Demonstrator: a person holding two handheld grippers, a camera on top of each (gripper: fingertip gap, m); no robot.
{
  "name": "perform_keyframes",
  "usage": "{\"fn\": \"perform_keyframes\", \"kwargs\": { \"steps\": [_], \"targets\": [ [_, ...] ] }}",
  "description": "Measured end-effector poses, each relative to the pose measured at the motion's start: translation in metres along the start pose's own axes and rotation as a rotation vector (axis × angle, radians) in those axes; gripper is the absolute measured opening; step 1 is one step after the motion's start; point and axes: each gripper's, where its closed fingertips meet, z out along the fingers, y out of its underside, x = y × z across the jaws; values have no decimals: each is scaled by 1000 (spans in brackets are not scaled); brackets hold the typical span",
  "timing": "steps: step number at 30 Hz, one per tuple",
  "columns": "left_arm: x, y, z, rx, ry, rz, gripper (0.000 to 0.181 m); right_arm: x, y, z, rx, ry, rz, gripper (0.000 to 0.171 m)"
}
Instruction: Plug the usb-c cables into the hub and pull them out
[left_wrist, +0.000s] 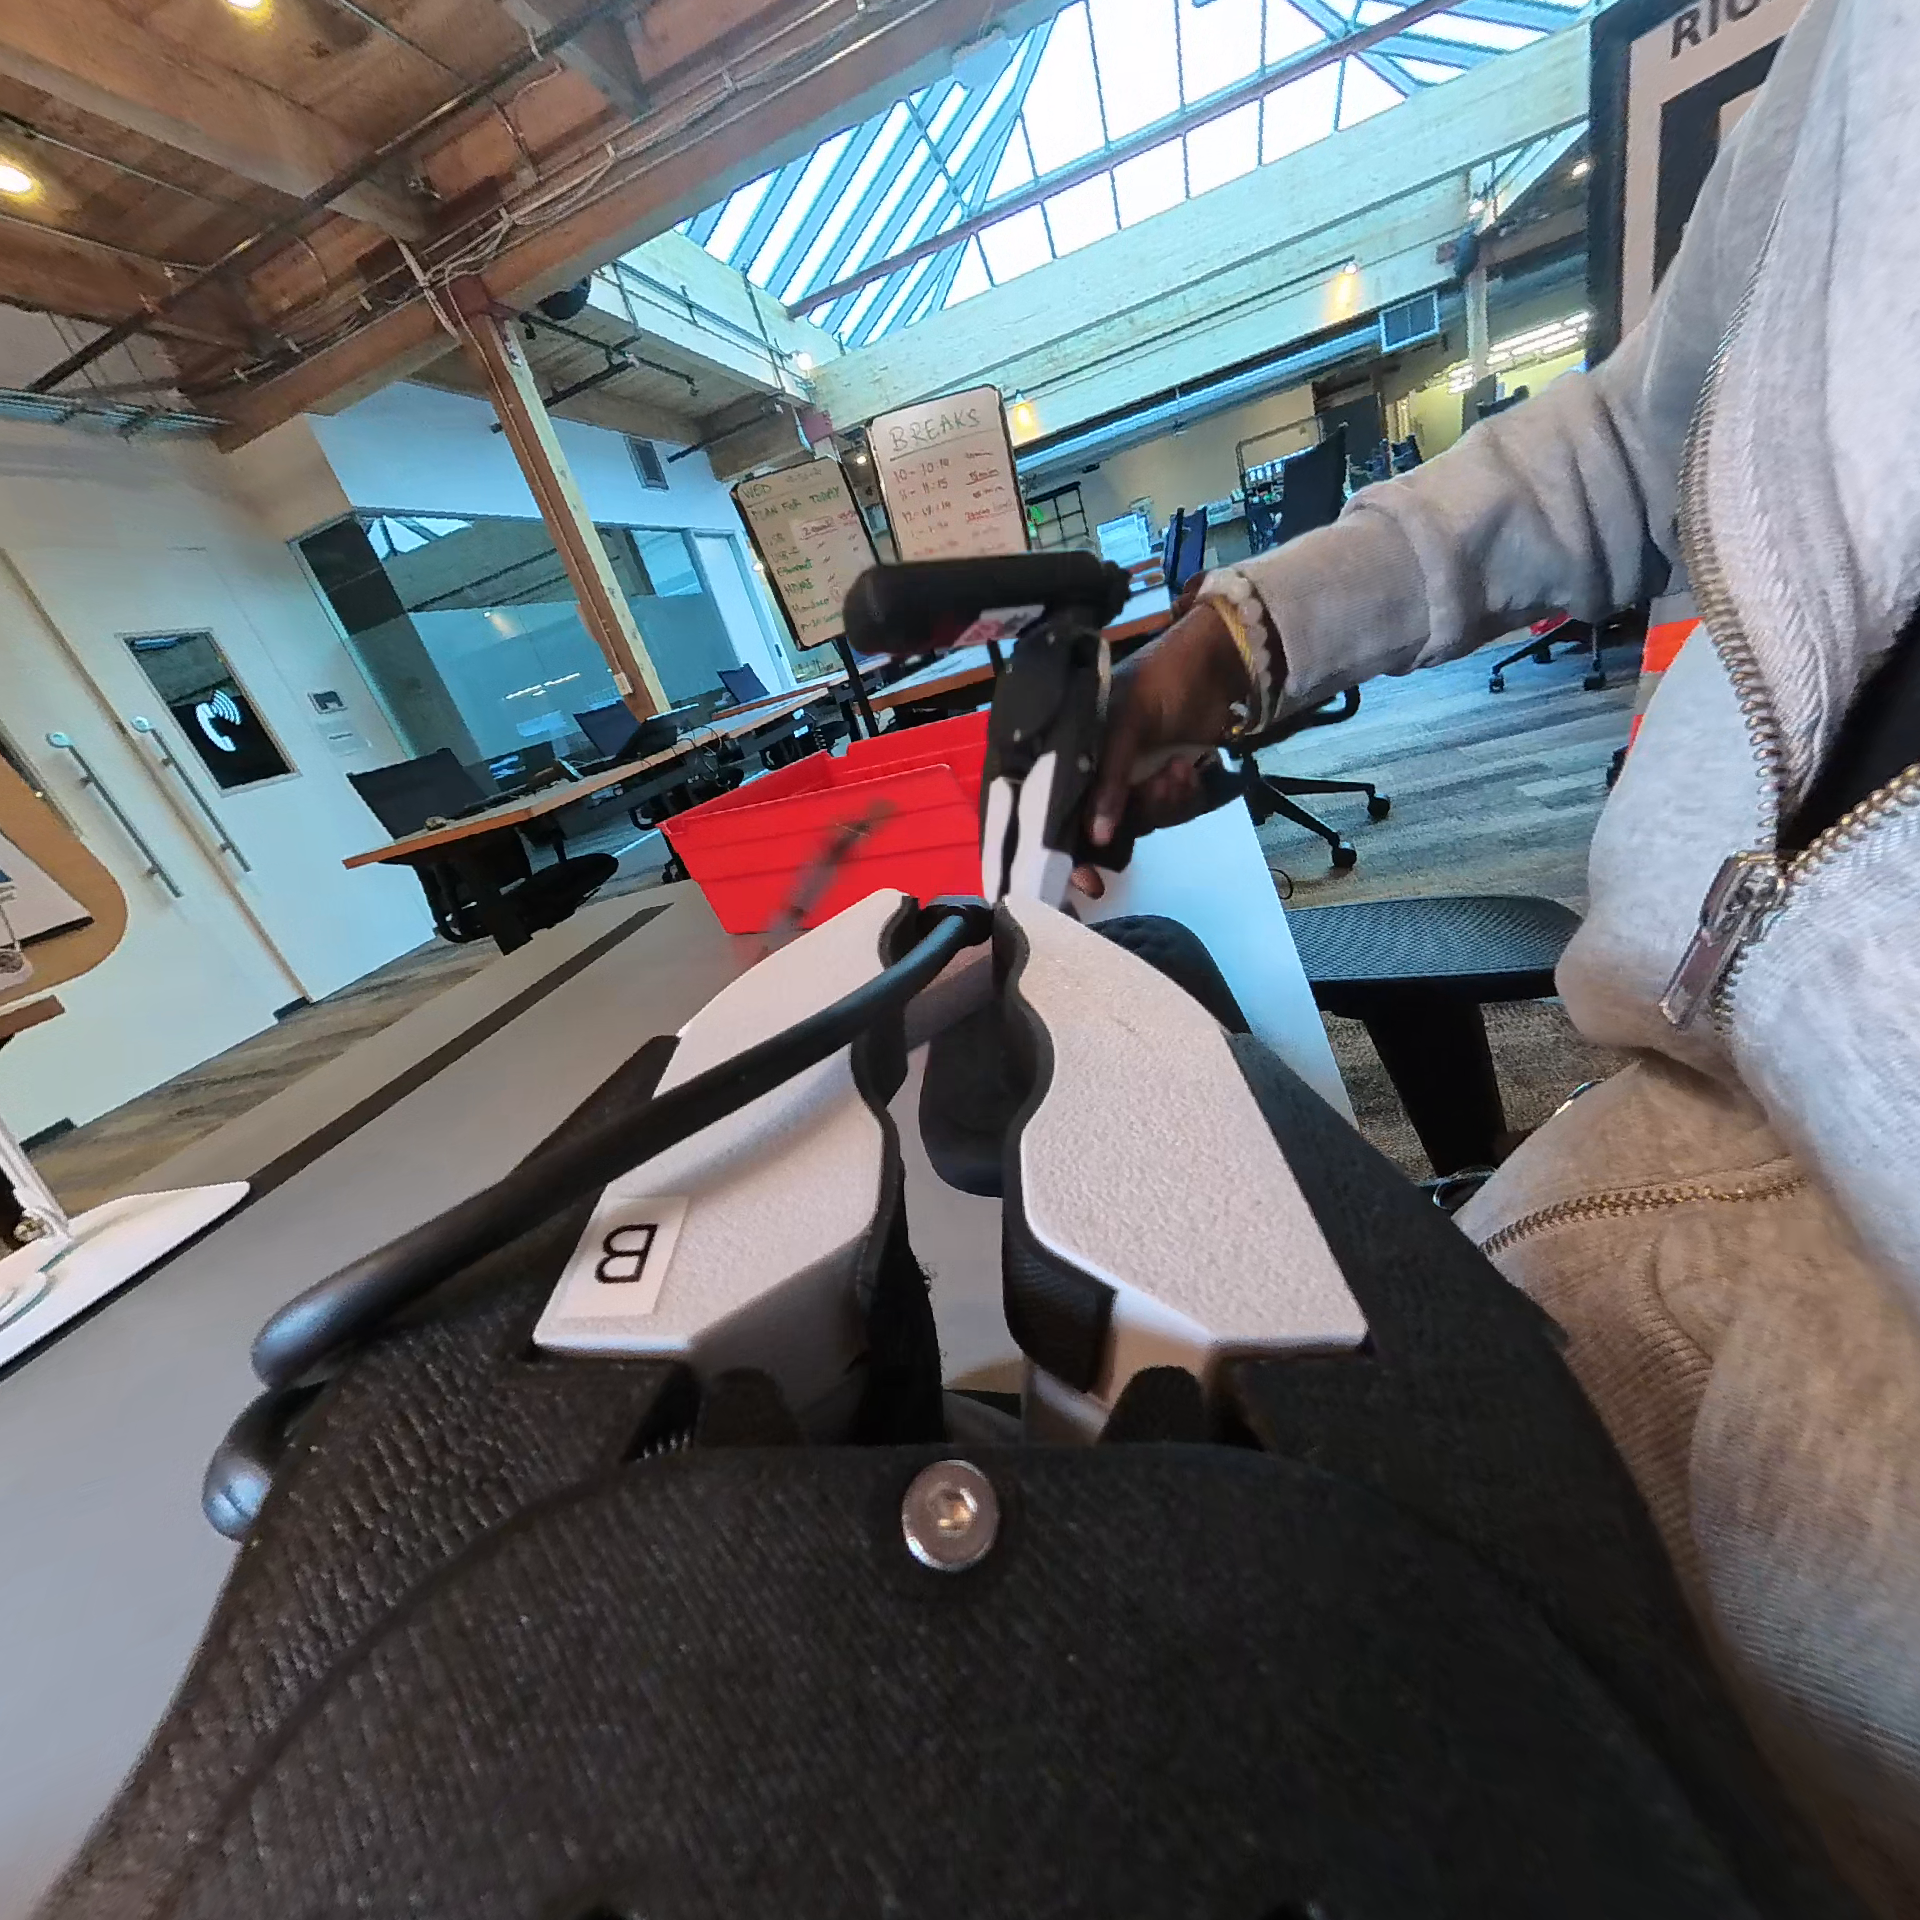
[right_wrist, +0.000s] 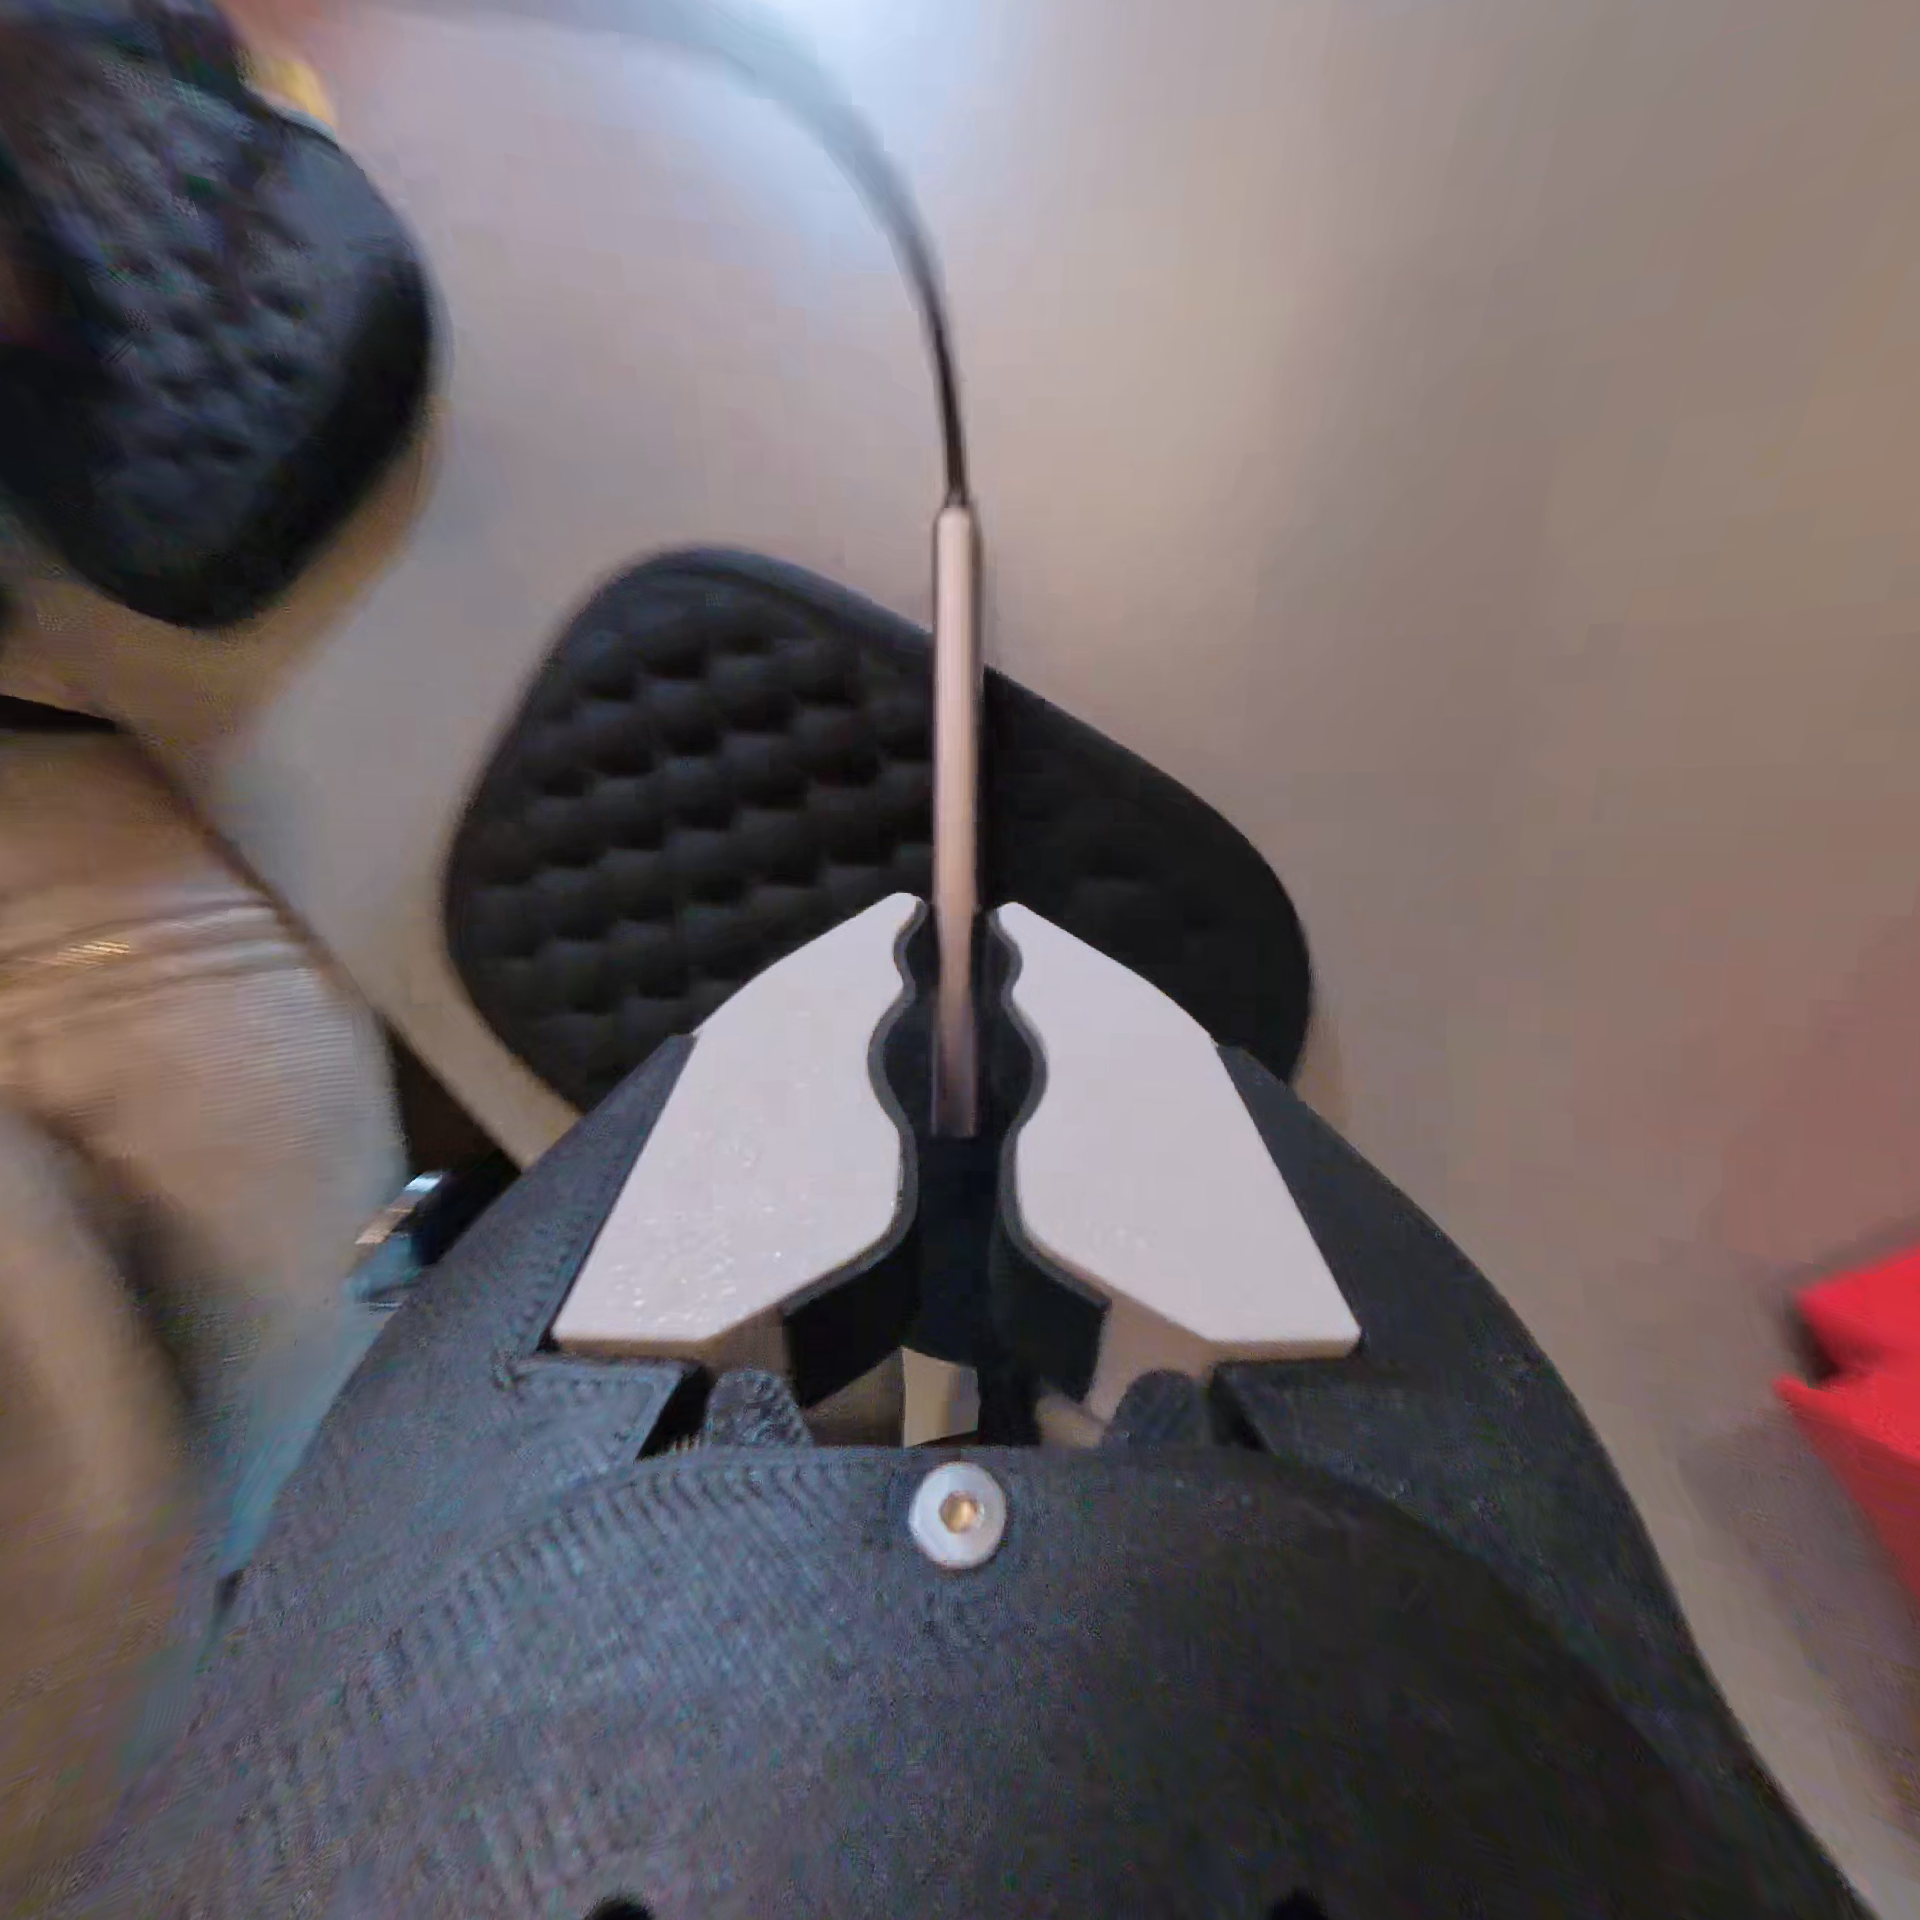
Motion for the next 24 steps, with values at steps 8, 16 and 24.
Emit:
{"fn": "perform_keyframes", "kwargs": {
  "steps": [8,16,24],
  "targets": [
    [1,1,0,-5,2,10,14,3,10,7,-139,170,-184,10],
    [-13,2,1,-15,-88,-15,14,-46,-62,-1,328,-398,395,8],
    [-64,18,7,-176,-572,65,14,-49,-153,-31,1212,-819,1067,9]
  ]
}}
